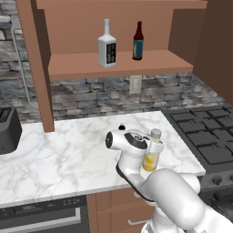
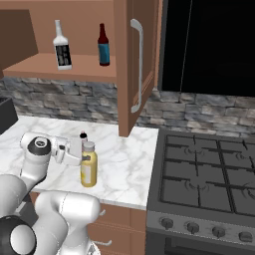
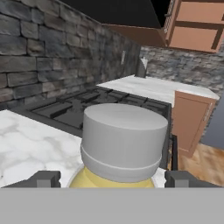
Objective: Sort all alcoholic drinks to one cabinet, and non-alcoholic drinks to the other.
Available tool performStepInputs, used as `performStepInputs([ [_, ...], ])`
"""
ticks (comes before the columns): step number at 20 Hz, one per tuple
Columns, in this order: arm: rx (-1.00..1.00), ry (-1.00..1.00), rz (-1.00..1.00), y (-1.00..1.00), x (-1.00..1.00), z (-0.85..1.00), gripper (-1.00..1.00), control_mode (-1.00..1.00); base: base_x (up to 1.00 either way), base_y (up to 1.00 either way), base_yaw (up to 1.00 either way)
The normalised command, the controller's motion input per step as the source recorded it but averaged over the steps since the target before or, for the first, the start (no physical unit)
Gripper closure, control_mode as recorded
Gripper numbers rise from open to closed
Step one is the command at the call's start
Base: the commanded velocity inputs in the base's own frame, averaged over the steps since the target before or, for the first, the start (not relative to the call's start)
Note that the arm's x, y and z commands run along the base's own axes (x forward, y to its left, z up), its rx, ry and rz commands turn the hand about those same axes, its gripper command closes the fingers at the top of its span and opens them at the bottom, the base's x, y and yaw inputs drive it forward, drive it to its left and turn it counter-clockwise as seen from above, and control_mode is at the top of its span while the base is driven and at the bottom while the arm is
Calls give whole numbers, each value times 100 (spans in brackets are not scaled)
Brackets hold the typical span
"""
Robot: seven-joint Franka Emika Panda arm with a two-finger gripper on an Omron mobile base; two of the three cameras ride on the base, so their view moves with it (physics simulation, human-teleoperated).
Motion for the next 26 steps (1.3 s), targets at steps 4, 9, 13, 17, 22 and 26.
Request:
performStepInputs([
  [4,0,0,0,-7,-1,-3,100,-100,0,0,0],
  [9,0,-1,0,-1,-25,6,100,-100,0,0,0],
  [13,0,-6,1,1,-43,55,100,-100,0,0,0],
  [17,0,-2,6,0,-23,80,100,-100,0,0,0],
  [22,0,0,9,0,-6,74,100,-100,0,0,0],
  [26,0,0,13,0,-5,65,100,-100,0,0,0],
])
